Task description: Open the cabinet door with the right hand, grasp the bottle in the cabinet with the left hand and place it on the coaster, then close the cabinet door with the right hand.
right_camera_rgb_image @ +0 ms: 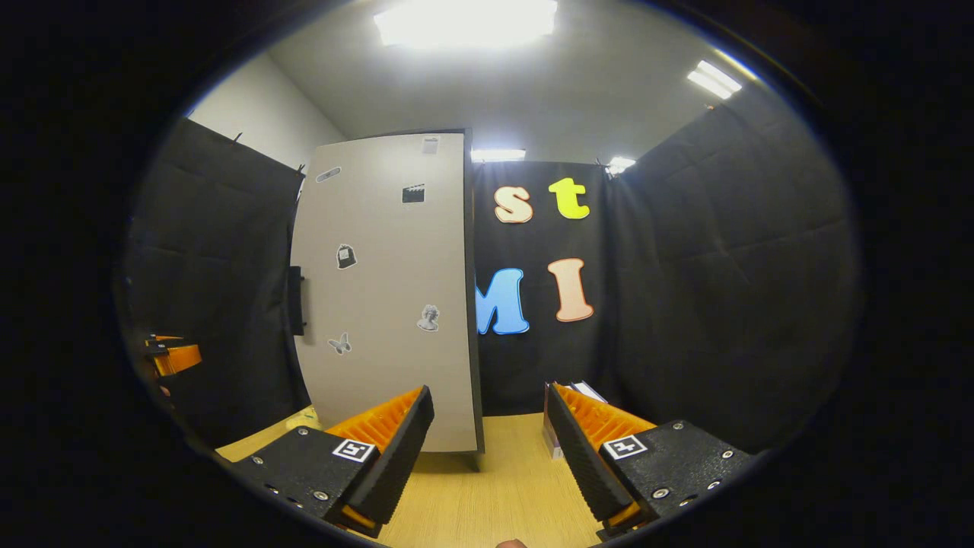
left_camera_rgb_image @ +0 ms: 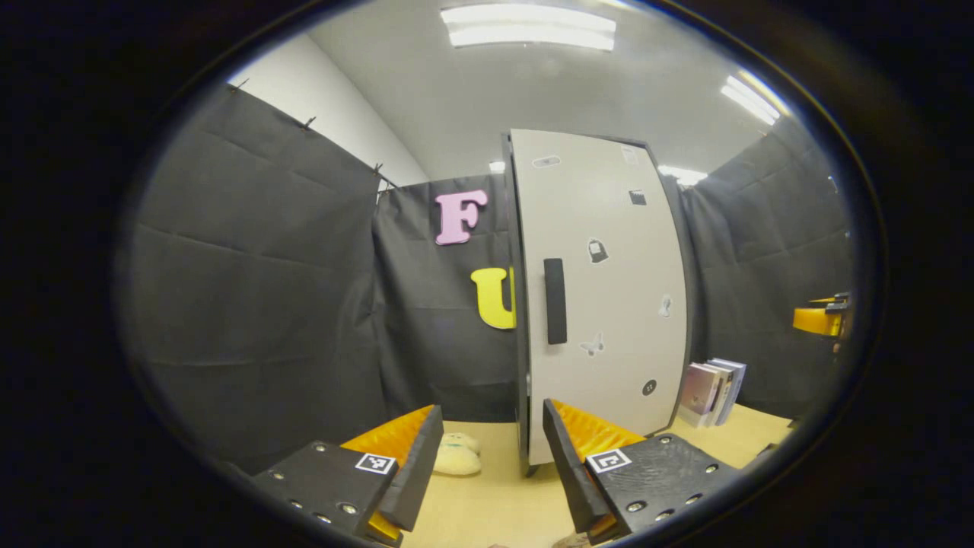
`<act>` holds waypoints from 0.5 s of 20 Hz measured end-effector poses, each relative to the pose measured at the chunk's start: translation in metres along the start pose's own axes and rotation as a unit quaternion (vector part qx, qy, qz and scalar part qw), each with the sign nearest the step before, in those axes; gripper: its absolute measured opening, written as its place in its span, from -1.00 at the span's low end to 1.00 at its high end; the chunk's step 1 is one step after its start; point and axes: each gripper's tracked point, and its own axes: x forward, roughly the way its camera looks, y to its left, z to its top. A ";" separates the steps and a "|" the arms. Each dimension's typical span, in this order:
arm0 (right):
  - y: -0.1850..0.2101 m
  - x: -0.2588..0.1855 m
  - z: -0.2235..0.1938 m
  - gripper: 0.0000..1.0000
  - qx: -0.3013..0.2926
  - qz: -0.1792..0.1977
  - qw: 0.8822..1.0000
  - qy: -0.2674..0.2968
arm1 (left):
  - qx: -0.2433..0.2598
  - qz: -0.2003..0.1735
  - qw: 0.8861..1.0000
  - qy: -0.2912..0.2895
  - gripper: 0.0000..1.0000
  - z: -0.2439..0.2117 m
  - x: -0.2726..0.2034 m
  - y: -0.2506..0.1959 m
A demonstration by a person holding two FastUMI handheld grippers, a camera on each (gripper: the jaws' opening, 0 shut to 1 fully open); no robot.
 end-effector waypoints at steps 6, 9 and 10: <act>0.004 0.001 0.002 0.86 0.001 0.004 1.000 -0.004 | 0.003 0.008 1.000 -0.001 0.51 0.002 0.001 0.003; 0.004 0.002 0.002 0.86 -0.001 0.002 1.000 -0.004 | 0.004 0.009 1.000 -0.001 0.51 0.002 0.000 0.003; 0.004 0.002 0.002 0.86 -0.001 0.002 1.000 -0.005 | 0.004 0.009 1.000 -0.001 0.51 0.002 0.001 0.003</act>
